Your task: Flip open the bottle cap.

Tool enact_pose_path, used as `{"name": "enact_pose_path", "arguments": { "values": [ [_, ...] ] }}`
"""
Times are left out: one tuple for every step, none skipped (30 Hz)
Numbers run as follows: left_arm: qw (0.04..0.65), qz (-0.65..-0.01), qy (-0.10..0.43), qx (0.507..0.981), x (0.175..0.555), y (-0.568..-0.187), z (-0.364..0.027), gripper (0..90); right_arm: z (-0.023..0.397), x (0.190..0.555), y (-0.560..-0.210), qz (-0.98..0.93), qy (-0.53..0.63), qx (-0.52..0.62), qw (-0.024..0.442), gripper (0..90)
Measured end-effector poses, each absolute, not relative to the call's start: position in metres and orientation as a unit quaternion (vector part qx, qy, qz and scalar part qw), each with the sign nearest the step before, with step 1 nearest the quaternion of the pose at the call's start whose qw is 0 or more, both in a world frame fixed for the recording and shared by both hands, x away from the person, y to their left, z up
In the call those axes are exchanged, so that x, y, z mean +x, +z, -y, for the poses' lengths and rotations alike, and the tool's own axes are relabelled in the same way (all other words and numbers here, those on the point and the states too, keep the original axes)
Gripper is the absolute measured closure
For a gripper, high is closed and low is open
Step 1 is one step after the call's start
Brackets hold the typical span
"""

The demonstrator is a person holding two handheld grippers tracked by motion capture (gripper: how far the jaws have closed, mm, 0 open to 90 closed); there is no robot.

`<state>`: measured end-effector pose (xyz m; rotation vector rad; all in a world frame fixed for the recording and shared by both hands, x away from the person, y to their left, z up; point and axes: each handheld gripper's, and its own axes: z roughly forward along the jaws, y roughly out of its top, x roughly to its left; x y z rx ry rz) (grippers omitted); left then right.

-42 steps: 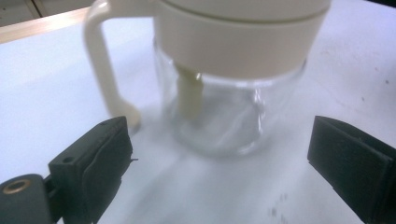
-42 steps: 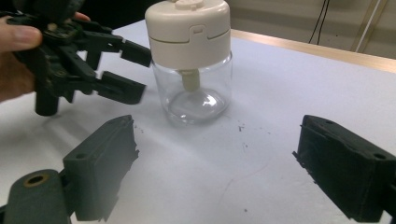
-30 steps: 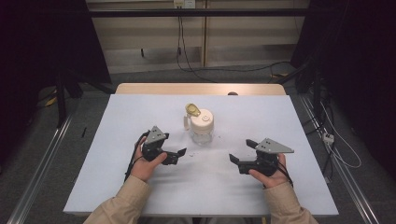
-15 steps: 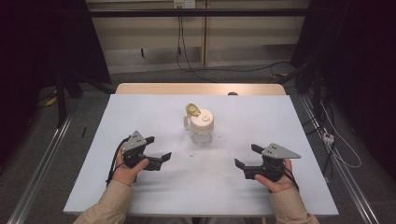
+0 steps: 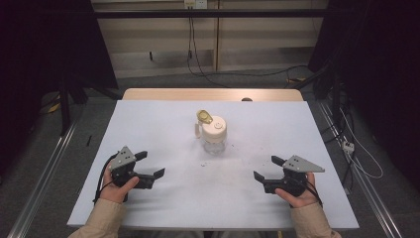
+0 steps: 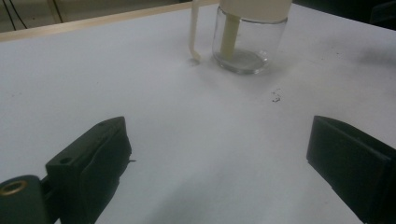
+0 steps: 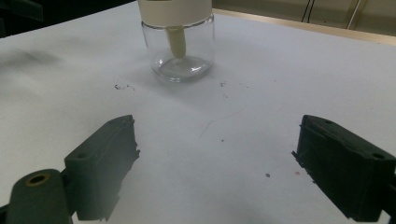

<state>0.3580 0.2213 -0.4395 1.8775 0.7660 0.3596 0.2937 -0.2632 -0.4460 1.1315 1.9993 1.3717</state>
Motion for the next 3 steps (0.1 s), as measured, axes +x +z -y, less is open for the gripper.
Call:
{"name": "enact_pose_path", "arguments": {
  "values": [
    [0.516, -0.322, 0.148, 0.78, 0.3577, -0.4396, -0.2233, 5.4, 0.2634, 0.2936, -0.4463, -0.728, 0.498, 0.411, 0.231, 11.5],
    [0.516, -0.322, 0.148, 0.78, 0.3577, -0.4396, -0.2233, 5.4, 0.2634, 0.2936, -0.4463, -0.728, 0.498, 0.411, 0.231, 11.5],
    [0.515, -0.322, 0.149, 0.781, 0.3574, -0.4394, -0.2252, 5.4, 0.2637, 0.2938, -0.4465, -0.729, 0.496, 0.41, 0.232, 11.4]
  ]
}}
